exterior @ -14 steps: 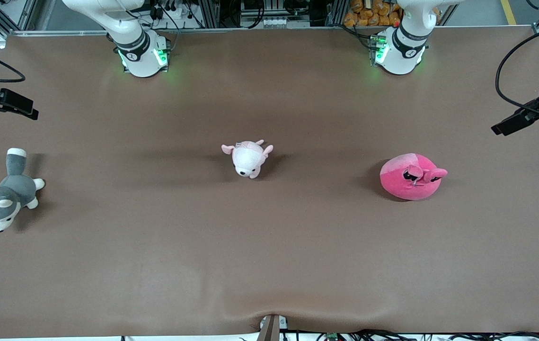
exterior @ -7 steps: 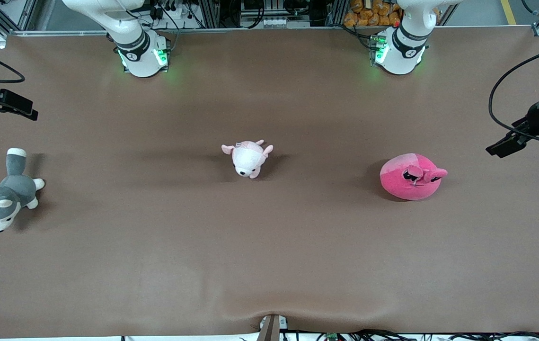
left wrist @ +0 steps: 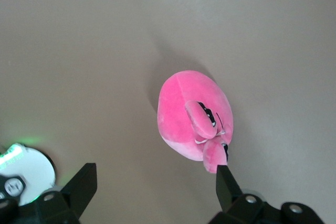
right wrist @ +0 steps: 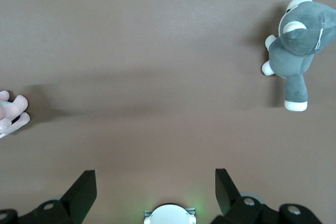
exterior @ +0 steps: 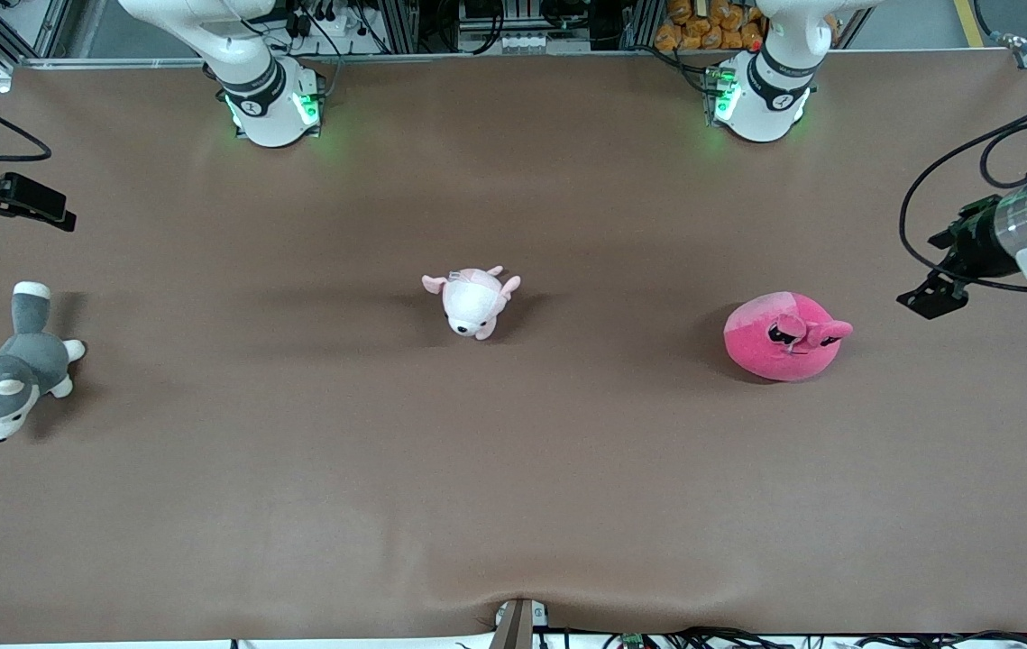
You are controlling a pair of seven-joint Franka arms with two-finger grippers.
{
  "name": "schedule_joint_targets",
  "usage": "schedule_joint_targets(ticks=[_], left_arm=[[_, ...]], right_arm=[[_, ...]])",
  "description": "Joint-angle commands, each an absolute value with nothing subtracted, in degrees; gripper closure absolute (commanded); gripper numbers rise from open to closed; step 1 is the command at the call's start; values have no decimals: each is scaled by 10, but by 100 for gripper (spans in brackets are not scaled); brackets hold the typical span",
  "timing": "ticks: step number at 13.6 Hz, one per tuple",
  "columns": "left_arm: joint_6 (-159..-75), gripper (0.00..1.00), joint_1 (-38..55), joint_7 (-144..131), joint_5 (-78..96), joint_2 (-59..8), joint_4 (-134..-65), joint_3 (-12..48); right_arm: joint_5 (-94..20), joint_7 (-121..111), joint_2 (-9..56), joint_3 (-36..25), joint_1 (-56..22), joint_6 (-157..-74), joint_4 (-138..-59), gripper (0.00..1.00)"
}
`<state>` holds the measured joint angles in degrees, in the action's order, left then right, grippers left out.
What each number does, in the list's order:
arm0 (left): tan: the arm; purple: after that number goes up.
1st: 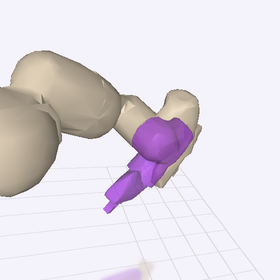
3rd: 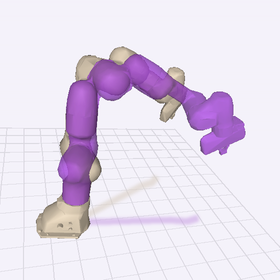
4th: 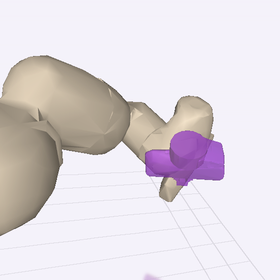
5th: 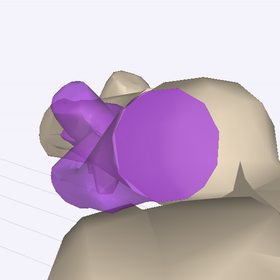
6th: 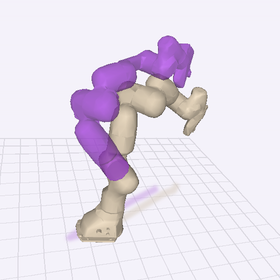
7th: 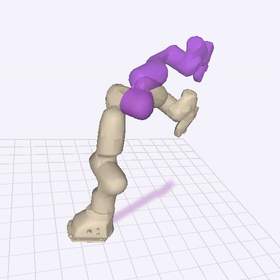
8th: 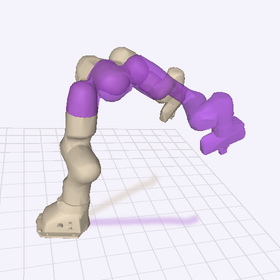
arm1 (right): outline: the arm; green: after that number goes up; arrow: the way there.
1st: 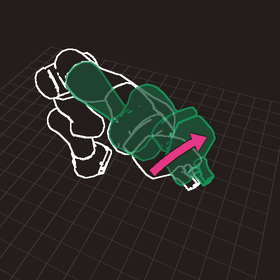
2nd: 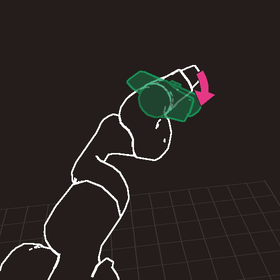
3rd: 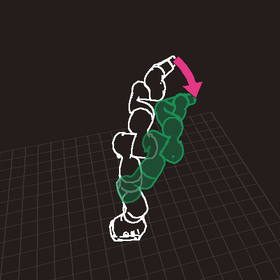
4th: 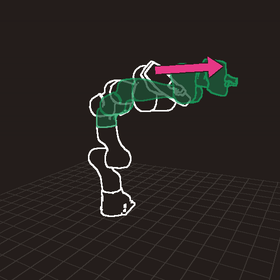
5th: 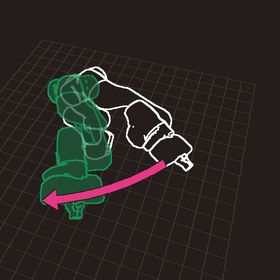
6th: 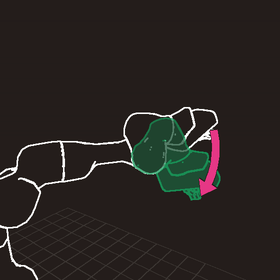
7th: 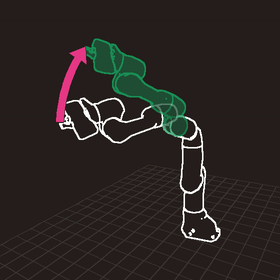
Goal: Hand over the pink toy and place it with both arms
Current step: 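Lower the left gripper onto the pink toy and grasp it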
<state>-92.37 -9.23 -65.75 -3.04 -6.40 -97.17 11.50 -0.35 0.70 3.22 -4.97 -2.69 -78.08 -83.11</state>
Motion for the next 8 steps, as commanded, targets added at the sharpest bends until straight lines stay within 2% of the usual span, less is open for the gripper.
schedule_joint_targets(ticks=[1,8], left_arm=[[-933,0,-88,-752,-20,-85,-975,123],[-968,0,-83,-939,-18,-137,-988,123]], right_arm=[[-23,30,36,-49,-29,-790,-824,0],[-41,62,49,-48,-47,-800,-822,0]])
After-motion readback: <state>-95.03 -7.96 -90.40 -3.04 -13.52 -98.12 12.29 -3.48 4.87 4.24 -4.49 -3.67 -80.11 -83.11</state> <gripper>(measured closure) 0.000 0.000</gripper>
